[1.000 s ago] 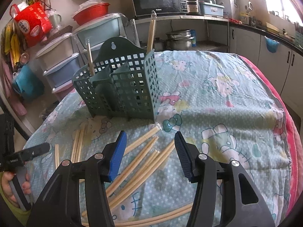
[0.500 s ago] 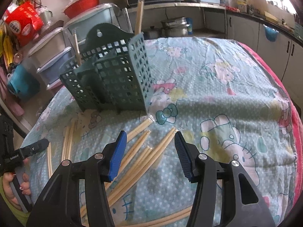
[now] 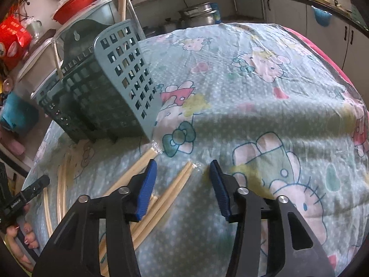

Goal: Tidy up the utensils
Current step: 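Lower the left gripper onto chopsticks and close while the right gripper closes on chopsticks, then lift the held chopsticks with both grippers and carry them above the holder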

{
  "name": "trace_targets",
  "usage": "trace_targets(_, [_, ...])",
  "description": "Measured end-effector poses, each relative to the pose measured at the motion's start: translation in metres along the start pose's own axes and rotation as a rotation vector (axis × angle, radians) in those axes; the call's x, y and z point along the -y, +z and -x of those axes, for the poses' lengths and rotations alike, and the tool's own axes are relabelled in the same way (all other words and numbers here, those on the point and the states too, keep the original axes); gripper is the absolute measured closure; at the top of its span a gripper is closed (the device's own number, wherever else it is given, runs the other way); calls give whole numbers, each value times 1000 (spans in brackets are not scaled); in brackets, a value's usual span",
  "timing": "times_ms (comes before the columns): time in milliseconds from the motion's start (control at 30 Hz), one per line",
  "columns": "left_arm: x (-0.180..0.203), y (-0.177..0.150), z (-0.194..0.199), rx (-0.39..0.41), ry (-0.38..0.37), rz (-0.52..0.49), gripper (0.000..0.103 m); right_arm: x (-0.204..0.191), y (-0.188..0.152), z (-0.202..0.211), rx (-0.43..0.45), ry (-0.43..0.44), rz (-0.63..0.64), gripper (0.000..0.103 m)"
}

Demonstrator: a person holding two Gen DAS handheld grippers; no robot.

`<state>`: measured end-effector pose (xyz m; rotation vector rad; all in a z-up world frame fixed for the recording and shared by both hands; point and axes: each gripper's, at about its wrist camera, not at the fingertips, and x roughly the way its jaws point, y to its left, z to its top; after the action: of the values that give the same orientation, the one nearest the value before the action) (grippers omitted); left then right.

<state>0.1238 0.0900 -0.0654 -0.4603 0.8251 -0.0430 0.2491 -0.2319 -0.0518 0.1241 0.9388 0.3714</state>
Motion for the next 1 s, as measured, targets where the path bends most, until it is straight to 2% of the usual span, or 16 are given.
trace_targets(100, [0, 1, 0, 2, 11, -6, 77, 0, 0, -3, 1, -19, 13, 71])
trace_targets(233, [-2, 1, -2, -2, 12, -3, 88, 3, -2, -2, 18, -34, 1, 91])
trace_targets(300, [-2, 1, -2, -5, -9, -3, 98, 6, -3, 1, 30, -28, -5, 95])
trace_targets(367, [-1, 0, -2, -10, -36, -7, 100, 8, -5, 7, 50, -15, -20, 95])
trace_targets(567, [4, 0, 3, 10, -56, -13, 102, 12, -10, 37, 140, 39, -56, 97])
trace_targets(1000, [29, 19, 45, 111, -142, -50, 102, 1, -15, 101, 312, 97, -44, 98])
